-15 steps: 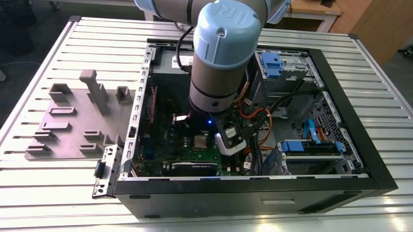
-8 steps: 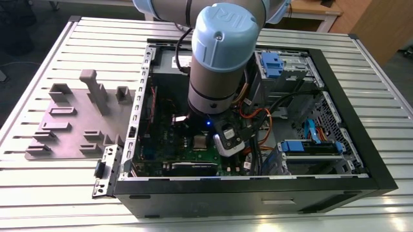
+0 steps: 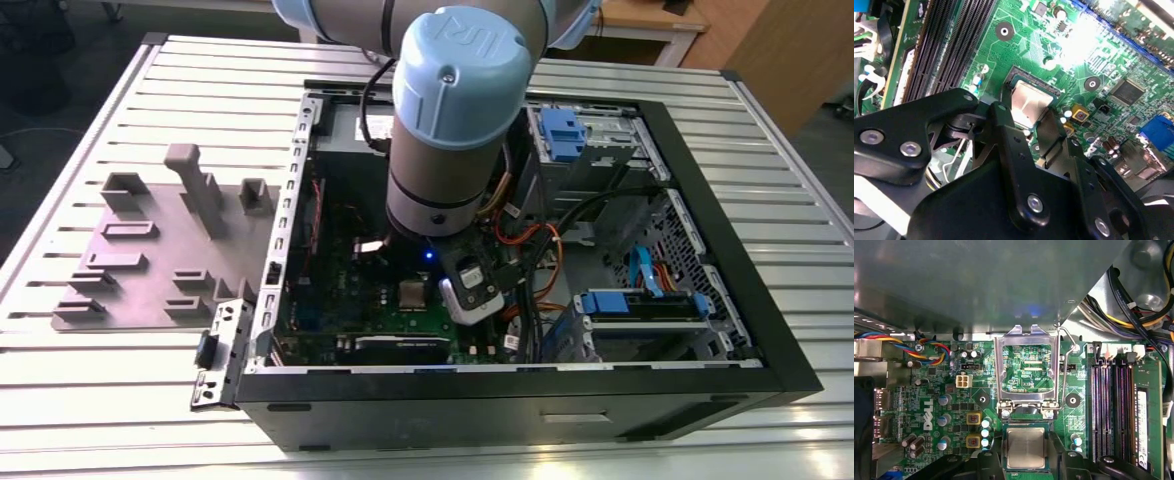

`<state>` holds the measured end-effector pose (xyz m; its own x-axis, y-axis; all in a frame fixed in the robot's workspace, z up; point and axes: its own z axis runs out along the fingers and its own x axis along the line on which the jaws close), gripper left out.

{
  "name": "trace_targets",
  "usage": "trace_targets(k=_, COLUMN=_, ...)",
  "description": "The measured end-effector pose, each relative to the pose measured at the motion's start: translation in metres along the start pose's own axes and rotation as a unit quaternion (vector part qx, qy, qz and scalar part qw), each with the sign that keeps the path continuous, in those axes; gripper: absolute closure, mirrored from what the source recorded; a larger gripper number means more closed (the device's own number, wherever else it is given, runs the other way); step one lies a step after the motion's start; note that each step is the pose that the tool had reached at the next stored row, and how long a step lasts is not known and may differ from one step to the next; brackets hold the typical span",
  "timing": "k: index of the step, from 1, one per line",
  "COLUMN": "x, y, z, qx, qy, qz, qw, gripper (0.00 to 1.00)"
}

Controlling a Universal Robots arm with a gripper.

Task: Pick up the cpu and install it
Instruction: 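Place the cpu into insertion slot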

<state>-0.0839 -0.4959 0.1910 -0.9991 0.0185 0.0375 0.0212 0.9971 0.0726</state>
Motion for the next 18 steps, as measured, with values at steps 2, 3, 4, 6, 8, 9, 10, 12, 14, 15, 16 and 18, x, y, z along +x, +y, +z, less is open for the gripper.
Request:
trace_targets(k=2, x=0.0, y=0.0, z=0.0, qx=0.0, qy=0.0001, qz=0.0, qw=1.0, gripper=0.55)
trace_targets(k=3, x=0.0, y=0.0, z=0.0, qx=0.0, qy=0.0001, qz=0.0, qw=1.0, gripper=0.54)
trace_targets(k=4, x=0.0, y=0.0, z=0.0001, qx=-0.0001, qy=0.0, qz=0.0, qw=1.0, gripper=0.54)
trace_targets(k=6, x=-0.0006, y=0.0, z=-0.0001, qx=0.0001, qy=0.0001, qz=0.0, qw=1.0, gripper=0.47)
trace_targets(k=8, x=-0.0006, y=0.0, z=-0.0006, qx=0.0001, qy=0.0001, qz=0.0, qw=1.0, gripper=0.47)
trace_targets(k=9, x=-0.0007, y=0.0001, z=-0.0012, qx=0.0001, qy=0.0001, qz=0.0, qw=1.0, gripper=0.47)
trace_targets(k=10, x=-0.0006, y=0.0001, z=-0.0022, qx=0.0001, qy=0.0001, qz=0.0, qw=1.0, gripper=0.47)
trace_targets(k=12, x=-0.0006, y=0.0003, z=-0.0038, qx=0.0, qy=0.0001, qz=0.0, qw=1.0, gripper=0.47)
trace_targets(k=14, x=-0.0006, y=0.0003, z=-0.0038, qx=-0.0003, qy=0.0, qz=0.0, qw=1.0, gripper=0.47)
trace_targets(k=15, x=-0.0006, y=0.0003, z=-0.0039, qx=-0.0004, qy=0.0001, qz=0.0, qw=1.0, gripper=0.47)
trace_targets(k=16, x=-0.0006, y=0.0003, z=-0.0039, qx=-0.0005, qy=0.0001, qz=0.0, qw=1.0, gripper=0.47)
trace_targets(k=18, x=-0.0006, y=0.0004, z=-0.004, qx=-0.0004, qy=0.0001, qz=0.0, qw=1.0, gripper=0.47)
